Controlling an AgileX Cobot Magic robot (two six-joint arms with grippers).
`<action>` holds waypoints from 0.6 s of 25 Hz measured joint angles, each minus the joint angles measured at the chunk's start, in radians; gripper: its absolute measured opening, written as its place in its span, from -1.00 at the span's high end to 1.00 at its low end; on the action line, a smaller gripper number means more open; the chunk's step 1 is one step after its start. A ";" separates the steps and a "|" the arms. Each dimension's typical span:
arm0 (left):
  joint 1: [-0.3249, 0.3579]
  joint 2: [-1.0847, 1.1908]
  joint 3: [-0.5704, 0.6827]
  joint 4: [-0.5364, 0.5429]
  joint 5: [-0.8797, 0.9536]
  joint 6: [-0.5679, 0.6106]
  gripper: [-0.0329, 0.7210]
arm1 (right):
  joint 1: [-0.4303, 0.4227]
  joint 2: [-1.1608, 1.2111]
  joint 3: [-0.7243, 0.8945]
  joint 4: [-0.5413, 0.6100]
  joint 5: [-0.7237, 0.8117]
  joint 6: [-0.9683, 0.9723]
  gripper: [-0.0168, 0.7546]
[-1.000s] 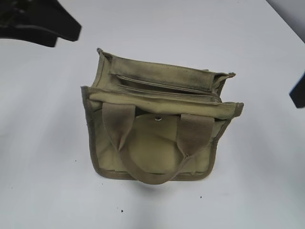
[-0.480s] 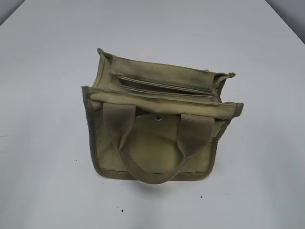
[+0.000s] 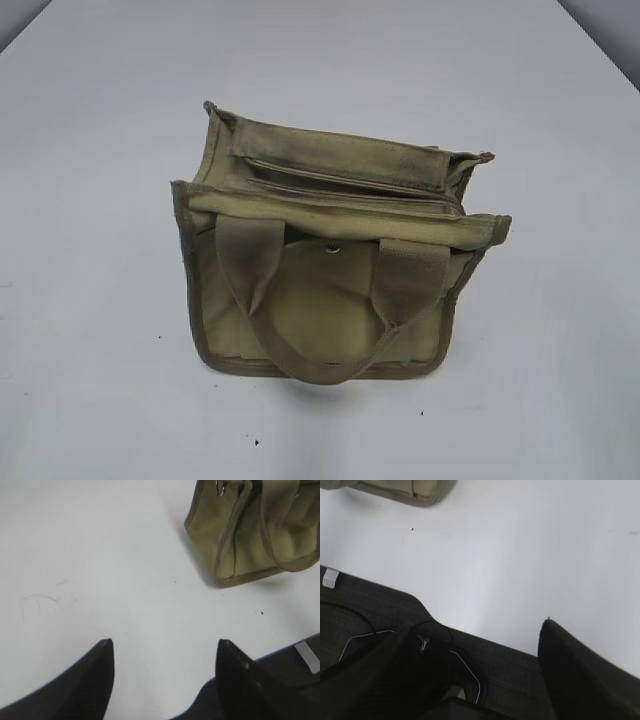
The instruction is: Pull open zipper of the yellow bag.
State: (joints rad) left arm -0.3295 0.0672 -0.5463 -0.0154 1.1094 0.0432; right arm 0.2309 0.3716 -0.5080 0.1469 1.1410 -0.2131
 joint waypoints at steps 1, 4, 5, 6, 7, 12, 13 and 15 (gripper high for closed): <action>0.000 -0.018 0.003 0.003 -0.002 0.000 -0.39 | 0.000 0.000 0.012 0.000 -0.019 0.000 -0.54; 0.000 -0.037 0.008 0.015 -0.011 0.000 -0.39 | 0.000 0.000 0.022 -0.001 -0.041 0.000 -0.54; 0.000 -0.038 0.014 0.015 -0.018 -0.001 -0.38 | 0.000 0.000 0.022 -0.001 -0.044 0.001 -0.54; 0.000 -0.040 0.021 0.015 -0.029 -0.001 -0.38 | 0.000 0.000 0.022 -0.001 -0.044 0.001 -0.54; 0.000 -0.040 0.025 0.015 -0.036 -0.001 -0.38 | 0.000 0.000 0.022 -0.001 -0.044 0.001 -0.54; 0.000 -0.040 0.028 0.015 -0.046 -0.001 -0.38 | 0.000 0.000 0.022 0.001 -0.044 0.001 -0.54; 0.000 -0.040 0.028 0.015 -0.046 -0.001 -0.38 | 0.000 0.000 0.022 0.003 -0.044 0.001 -0.54; 0.000 -0.040 0.028 0.015 -0.046 -0.001 -0.37 | 0.000 0.000 0.022 0.011 -0.044 0.001 -0.54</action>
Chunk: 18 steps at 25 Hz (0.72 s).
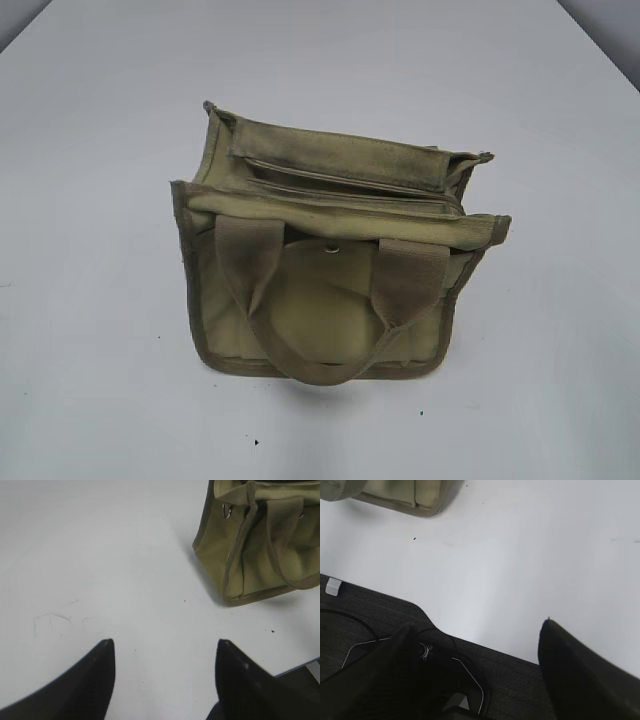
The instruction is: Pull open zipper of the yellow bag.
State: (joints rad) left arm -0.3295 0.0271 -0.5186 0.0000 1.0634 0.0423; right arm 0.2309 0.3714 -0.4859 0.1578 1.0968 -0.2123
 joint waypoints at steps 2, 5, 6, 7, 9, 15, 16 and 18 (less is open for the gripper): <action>0.000 0.000 0.000 0.000 0.000 0.000 -0.36 | 0.000 0.000 0.000 0.008 0.000 0.000 -0.54; 0.000 0.000 0.000 0.000 -0.001 0.000 -0.35 | 0.000 0.000 0.000 0.028 -0.001 0.000 -0.54; 0.000 0.000 0.000 0.000 -0.001 0.000 -0.35 | 0.000 0.000 0.000 0.037 -0.001 0.000 -0.54; 0.000 0.000 0.000 0.000 -0.001 0.000 -0.35 | 0.000 0.000 0.000 0.046 -0.001 0.000 -0.54; 0.000 0.000 0.000 0.000 -0.001 -0.001 -0.35 | 0.000 0.000 0.000 0.066 -0.001 0.000 -0.54; 0.000 0.000 0.000 0.000 -0.001 -0.001 -0.31 | 0.000 0.000 0.000 0.100 -0.017 0.000 -0.54; 0.000 0.000 0.000 0.000 -0.001 -0.001 -0.31 | 0.000 0.000 0.000 0.102 -0.019 0.000 -0.54; 0.001 0.000 0.000 0.000 -0.001 -0.001 -0.29 | -0.011 -0.003 0.000 0.106 -0.019 0.000 -0.54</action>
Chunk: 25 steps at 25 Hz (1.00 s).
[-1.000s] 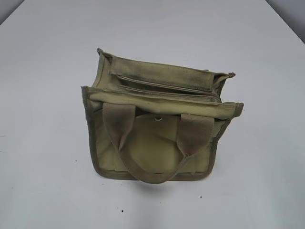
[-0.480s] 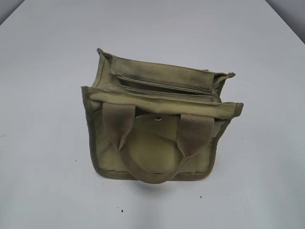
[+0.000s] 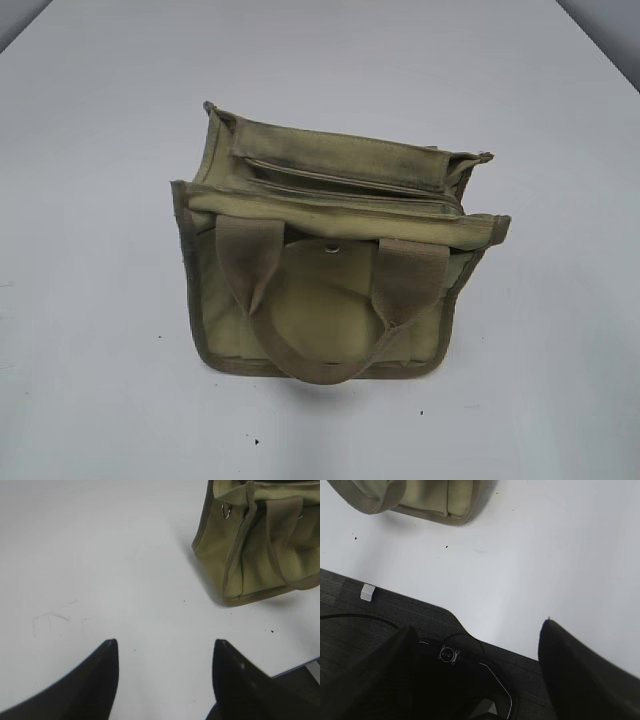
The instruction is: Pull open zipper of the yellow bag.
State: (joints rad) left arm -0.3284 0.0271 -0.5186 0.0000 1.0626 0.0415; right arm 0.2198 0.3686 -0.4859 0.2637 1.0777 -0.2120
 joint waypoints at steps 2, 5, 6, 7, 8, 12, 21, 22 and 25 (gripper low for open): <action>0.019 0.000 0.000 0.000 0.000 0.000 -0.29 | -0.041 -0.019 0.000 0.001 -0.002 0.000 -0.54; 0.111 0.000 0.000 0.000 0.000 0.000 -0.26 | -0.121 -0.092 0.000 0.001 -0.004 0.000 -0.54; 0.149 0.000 0.000 0.000 0.000 0.000 -0.26 | -0.139 -0.121 0.000 0.001 -0.004 0.000 -0.54; 0.186 0.000 0.000 0.000 0.000 0.000 -0.25 | -0.155 -0.157 0.000 0.001 -0.004 0.000 -0.54; 0.218 -0.001 0.000 0.000 0.000 0.000 -0.25 | -0.168 -0.194 0.000 0.001 -0.004 0.000 -0.54; 0.279 -0.027 0.000 0.000 0.000 0.000 -0.25 | -0.182 -0.328 0.000 0.004 -0.003 0.000 -0.54; 0.273 -0.033 0.001 0.000 0.000 0.000 -0.24 | -0.184 -0.375 0.001 0.008 -0.002 0.000 -0.54; 0.269 -0.033 0.001 0.000 0.000 0.000 -0.24 | -0.184 -0.375 0.001 0.008 -0.002 0.000 -0.54; 0.268 -0.033 0.001 0.000 0.000 0.000 -0.24 | -0.185 -0.375 0.001 0.008 -0.002 0.000 -0.54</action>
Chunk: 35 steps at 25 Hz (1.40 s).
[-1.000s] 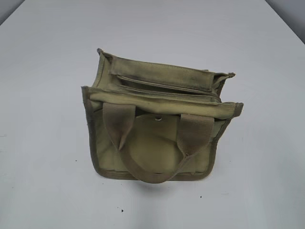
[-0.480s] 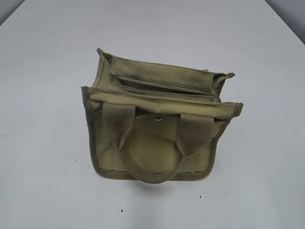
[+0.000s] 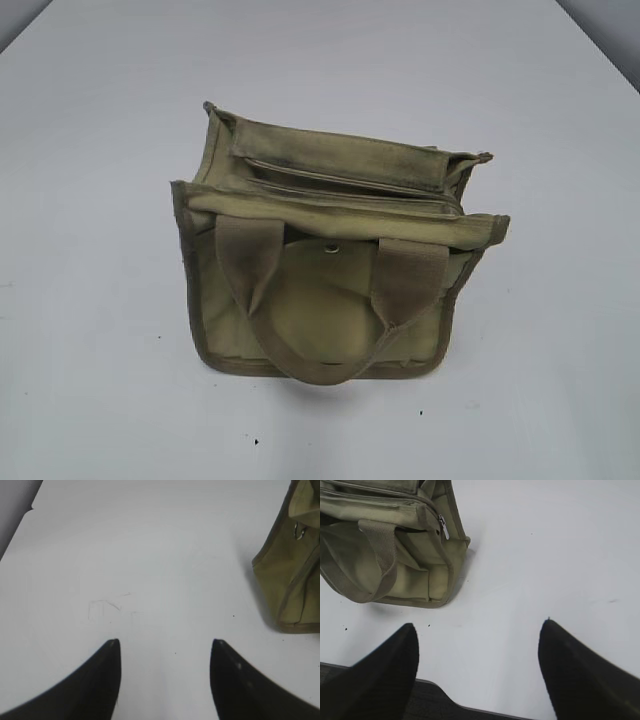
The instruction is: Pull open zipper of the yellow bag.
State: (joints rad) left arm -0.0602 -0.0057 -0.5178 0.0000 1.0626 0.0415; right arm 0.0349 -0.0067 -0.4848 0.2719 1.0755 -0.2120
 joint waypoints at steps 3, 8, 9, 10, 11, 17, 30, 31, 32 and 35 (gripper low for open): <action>0.000 0.000 0.000 0.000 0.000 0.000 -0.24 | 0.000 0.000 0.000 0.000 0.000 0.000 -0.54; 0.000 0.000 0.000 0.000 0.000 0.000 -0.24 | 0.000 0.000 0.000 0.000 0.000 0.000 -0.54; 0.000 0.000 0.000 0.000 0.000 0.000 -0.24 | 0.000 0.000 0.000 0.000 0.000 0.000 -0.54; 0.000 0.000 0.000 0.000 0.000 0.000 -0.24 | 0.000 0.000 0.000 0.000 0.000 0.000 -0.54; 0.000 0.000 0.000 0.000 0.000 0.000 -0.24 | 0.000 0.000 0.000 0.000 0.000 0.000 -0.54; 0.000 0.000 0.000 0.000 0.000 0.000 -0.24 | 0.000 0.000 0.000 -0.026 0.001 -0.001 -0.54; 0.000 0.000 0.000 0.000 0.000 0.000 -0.24 | 0.000 0.000 0.000 -0.166 0.003 0.021 -0.54; 0.000 0.000 0.000 0.000 0.000 0.000 -0.24 | 0.000 0.000 0.000 -0.166 0.004 0.021 -0.54; 0.000 0.000 0.000 0.000 0.000 0.000 -0.24 | 0.000 0.000 0.000 -0.166 0.004 0.021 -0.54; 0.000 0.000 0.000 0.000 0.000 0.000 -0.24 | 0.000 0.000 0.000 -0.166 0.004 0.022 -0.54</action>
State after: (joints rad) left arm -0.0602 -0.0057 -0.5178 0.0000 1.0626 0.0415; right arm 0.0349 -0.0067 -0.4848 0.1057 1.0797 -0.1898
